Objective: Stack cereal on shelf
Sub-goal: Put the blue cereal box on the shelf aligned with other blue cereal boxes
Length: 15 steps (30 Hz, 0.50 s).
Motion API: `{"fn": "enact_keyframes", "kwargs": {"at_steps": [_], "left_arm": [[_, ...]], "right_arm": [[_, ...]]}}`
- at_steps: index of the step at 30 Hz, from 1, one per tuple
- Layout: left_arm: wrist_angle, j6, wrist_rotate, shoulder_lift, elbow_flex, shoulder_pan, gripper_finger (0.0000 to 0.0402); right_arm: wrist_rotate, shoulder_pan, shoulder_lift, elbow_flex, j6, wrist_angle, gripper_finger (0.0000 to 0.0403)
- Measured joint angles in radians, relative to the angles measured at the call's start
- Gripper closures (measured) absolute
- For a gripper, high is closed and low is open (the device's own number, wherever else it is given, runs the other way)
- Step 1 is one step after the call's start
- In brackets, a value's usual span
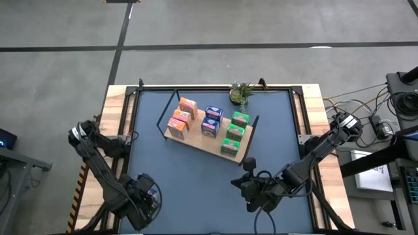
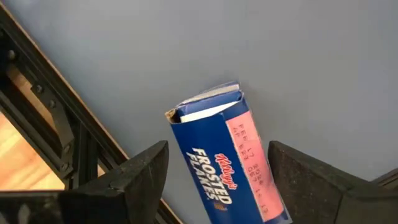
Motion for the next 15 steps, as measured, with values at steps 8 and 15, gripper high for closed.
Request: {"fn": "enact_keyframes", "kwargs": {"at_steps": [8, 15], "left_arm": [[0.007, 0.023, 0.001, 0.005, 0.000, 0.000, 0.0200], [0.007, 0.051, 0.000, 0.005, 0.013, 0.002, 0.0248]], "right_arm": [[0.000, 0.000, 0.000, 0.000, 0.000, 0.002, 0.0394], [0.001, 0.000, 0.000, 0.000, 0.000, 0.002, 0.0394]]}}
